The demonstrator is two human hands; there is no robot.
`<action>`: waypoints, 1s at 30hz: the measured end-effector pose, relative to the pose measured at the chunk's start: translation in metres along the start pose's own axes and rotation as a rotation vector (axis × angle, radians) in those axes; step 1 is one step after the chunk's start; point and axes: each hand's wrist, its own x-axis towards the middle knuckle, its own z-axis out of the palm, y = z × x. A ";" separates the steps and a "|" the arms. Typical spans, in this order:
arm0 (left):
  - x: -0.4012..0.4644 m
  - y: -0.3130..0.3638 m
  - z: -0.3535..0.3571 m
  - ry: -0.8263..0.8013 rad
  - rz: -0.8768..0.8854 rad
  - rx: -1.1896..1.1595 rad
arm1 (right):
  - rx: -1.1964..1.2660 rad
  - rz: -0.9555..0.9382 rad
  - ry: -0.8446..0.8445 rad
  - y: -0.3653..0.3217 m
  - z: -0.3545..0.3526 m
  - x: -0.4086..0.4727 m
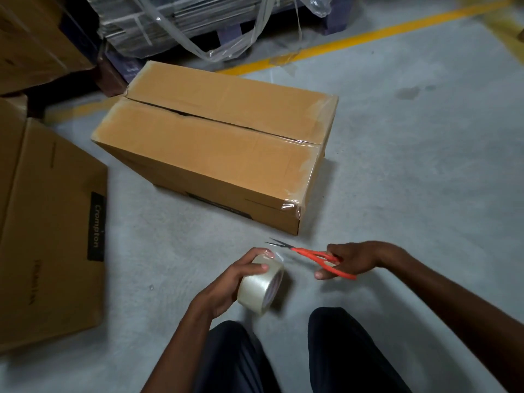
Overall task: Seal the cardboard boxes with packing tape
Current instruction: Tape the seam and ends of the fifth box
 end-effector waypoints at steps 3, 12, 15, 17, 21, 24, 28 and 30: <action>-0.002 -0.007 -0.009 0.030 0.006 -0.060 | -0.141 0.121 0.125 0.005 0.020 0.035; 0.009 0.018 -0.015 0.161 0.276 -0.260 | -0.223 -0.009 0.519 -0.046 0.014 0.030; 0.000 0.038 -0.034 0.219 0.437 -0.343 | -0.003 -0.239 0.590 -0.079 -0.012 -0.029; -0.007 0.056 -0.049 0.260 0.536 -0.291 | 0.109 -0.435 0.841 -0.095 -0.029 -0.054; -0.012 0.094 -0.074 0.315 0.629 -0.154 | -0.015 -0.469 0.966 -0.100 -0.065 -0.041; -0.008 0.109 -0.092 0.339 0.604 0.010 | -0.106 -0.416 0.869 -0.097 -0.077 -0.026; -0.004 0.109 -0.128 0.396 0.616 0.031 | -0.381 -0.315 0.801 -0.107 -0.087 -0.022; -0.007 0.113 -0.150 0.440 0.648 -0.039 | -0.521 -0.289 0.792 -0.111 -0.090 -0.020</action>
